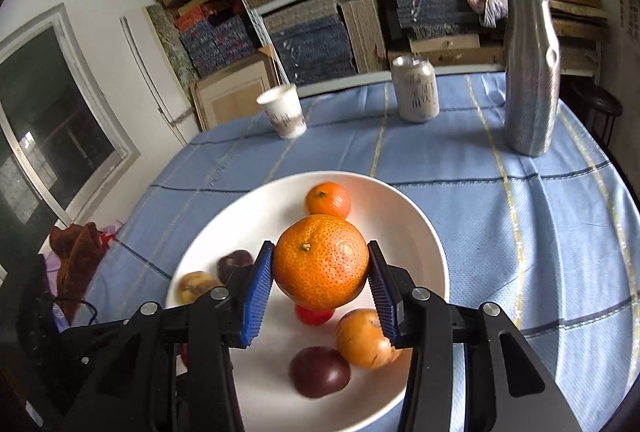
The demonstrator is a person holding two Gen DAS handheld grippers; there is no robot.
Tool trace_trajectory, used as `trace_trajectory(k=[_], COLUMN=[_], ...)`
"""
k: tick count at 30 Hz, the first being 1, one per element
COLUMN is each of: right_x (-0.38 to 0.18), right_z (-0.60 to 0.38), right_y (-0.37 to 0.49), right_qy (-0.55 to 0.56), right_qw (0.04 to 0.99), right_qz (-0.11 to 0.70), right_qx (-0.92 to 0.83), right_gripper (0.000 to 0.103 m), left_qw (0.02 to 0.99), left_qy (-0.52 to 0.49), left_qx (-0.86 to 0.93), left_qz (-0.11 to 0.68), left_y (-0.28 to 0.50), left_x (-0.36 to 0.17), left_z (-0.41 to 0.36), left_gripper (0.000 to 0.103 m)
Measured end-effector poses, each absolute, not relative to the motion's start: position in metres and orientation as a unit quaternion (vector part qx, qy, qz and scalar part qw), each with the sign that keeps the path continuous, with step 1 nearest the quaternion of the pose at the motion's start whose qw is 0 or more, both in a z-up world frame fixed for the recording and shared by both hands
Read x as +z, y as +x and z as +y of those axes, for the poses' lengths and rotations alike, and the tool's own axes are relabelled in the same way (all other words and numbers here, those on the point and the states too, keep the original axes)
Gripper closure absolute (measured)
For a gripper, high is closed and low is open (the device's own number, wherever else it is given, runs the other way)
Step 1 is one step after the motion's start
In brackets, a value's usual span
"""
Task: Organize fruits
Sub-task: 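Release the tomato on the plate with the left tool while the right tool releases the orange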
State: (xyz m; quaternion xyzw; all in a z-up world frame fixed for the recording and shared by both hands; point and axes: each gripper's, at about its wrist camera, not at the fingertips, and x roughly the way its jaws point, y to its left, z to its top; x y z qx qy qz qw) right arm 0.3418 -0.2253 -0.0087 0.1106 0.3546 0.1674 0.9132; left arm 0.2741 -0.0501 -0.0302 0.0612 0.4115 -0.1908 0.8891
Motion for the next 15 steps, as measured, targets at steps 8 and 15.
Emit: trace_trajectory(k=[8, 15], right_x=[-0.031, 0.006], right_z=[-0.216, -0.222], right_y=[0.366, 0.338], right_qy=[0.084, 0.098], right_qw=[0.907, 0.922], right_qz=[0.384, 0.335], right_qx=[0.151, 0.169], right_gripper=[0.054, 0.049], left_qw=[0.875, 0.890], left_qy=[0.061, 0.049], left_qx=[-0.195, -0.189], left_qz=[0.439, 0.412], left_y=[0.287, 0.279], left_x=[-0.049, -0.030], left_z=[-0.050, -0.038], left_gripper=[0.073, 0.048])
